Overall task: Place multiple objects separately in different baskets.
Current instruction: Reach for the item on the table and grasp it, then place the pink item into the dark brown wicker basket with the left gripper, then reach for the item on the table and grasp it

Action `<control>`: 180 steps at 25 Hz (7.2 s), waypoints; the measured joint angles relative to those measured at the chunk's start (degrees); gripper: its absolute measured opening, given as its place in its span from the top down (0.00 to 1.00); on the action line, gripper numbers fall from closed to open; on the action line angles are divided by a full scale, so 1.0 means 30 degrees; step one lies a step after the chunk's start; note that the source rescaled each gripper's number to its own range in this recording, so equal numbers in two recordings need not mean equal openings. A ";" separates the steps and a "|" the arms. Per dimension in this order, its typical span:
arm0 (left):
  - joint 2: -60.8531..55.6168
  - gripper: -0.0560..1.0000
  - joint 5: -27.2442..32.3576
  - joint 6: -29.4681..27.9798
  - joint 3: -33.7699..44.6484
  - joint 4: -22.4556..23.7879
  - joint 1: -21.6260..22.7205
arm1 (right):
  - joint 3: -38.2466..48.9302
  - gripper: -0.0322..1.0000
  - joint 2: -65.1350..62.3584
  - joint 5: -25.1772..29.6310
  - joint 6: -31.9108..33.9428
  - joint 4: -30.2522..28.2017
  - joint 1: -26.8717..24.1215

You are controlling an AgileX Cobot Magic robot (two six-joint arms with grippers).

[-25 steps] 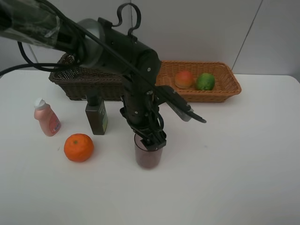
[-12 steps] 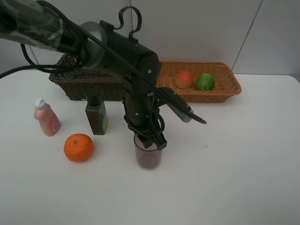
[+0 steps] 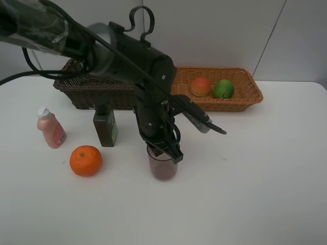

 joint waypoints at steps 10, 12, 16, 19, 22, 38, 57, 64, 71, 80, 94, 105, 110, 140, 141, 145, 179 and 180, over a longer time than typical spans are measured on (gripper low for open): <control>0.0000 0.95 0.0000 0.0000 0.0000 0.0000 0.0000 | 0.0000 0.03 0.0000 0.0000 0.0000 0.0000 0.0000; 0.0000 0.95 0.0000 0.0000 0.0000 0.0000 0.0000 | 0.0000 0.03 0.0000 0.0000 0.0000 0.0000 0.0000; 0.0000 0.95 0.0000 0.0000 -0.0012 0.0000 0.0000 | 0.0000 0.03 0.0000 0.0000 0.0000 0.0000 0.0000; -0.0038 0.95 0.0000 -0.0145 -0.0036 0.0021 0.0000 | 0.0000 0.03 0.0000 0.0000 0.0000 0.0000 0.0000; -0.0260 0.95 -0.0064 -0.0472 -0.0036 0.0085 0.0000 | 0.0000 0.03 0.0000 0.0000 0.0000 0.0000 0.0000; -0.1139 0.95 0.5479 -0.3058 -0.7827 0.1055 0.0000 | 0.0000 0.03 0.0000 0.0000 0.0000 0.0000 0.0000; -0.1198 0.95 0.7997 -0.5043 -1.1416 0.3639 0.4355 | 0.0000 0.03 0.0000 0.0000 0.0000 0.0000 0.0000; -0.1198 0.95 0.7075 -0.5293 -1.1416 0.3664 0.7417 | 0.0000 0.03 0.0000 0.0000 0.0000 0.0000 0.0000; -0.1216 0.95 0.3740 -0.5316 -0.9096 0.3672 0.8800 | 0.0000 0.03 0.0000 0.0000 0.0000 0.0000 0.0000; -0.0348 0.95 -0.2539 -0.5349 -0.5123 0.3670 0.9620 | 0.0000 0.03 0.0000 0.0000 0.0000 0.0000 0.0000; 0.1916 0.95 -0.7666 -0.5349 -0.4926 0.3458 0.9700 | 0.0000 0.03 0.0000 0.0000 0.0000 0.0000 0.0000; 0.3094 0.95 -0.7936 -0.5357 -0.4926 0.3086 0.9324 | 0.0000 0.03 0.0000 0.0000 0.0000 0.0000 0.0000; 0.3094 0.87 -0.7858 -0.5357 -0.4926 0.2892 0.9324 | 0.0000 0.03 0.0000 0.0000 0.0000 0.0000 0.0000; -0.3534 0.04 -0.0150 -0.5675 -0.3710 0.2285 0.8332 | 0.0000 0.03 0.0000 0.0000 0.0000 0.0000 0.0000; -0.4037 0.04 -0.0150 -0.5838 -0.3175 0.2171 0.8129 | 0.0000 0.03 0.0000 0.0000 0.0000 0.0000 0.0000; -0.5762 0.04 -0.0188 -0.7584 -0.1172 0.1953 0.7403 | 0.0000 0.03 0.0000 0.0000 0.0000 0.0000 0.0000; -0.6772 0.00 0.1706 -1.3773 0.1934 0.3185 0.5530 | 0.0000 0.03 0.0000 0.0000 0.0000 0.0000 0.0000; -0.6713 0.00 0.1616 -1.3773 0.1934 0.3190 0.5530 | 0.0000 0.03 0.0000 0.0000 0.0000 0.0000 0.0000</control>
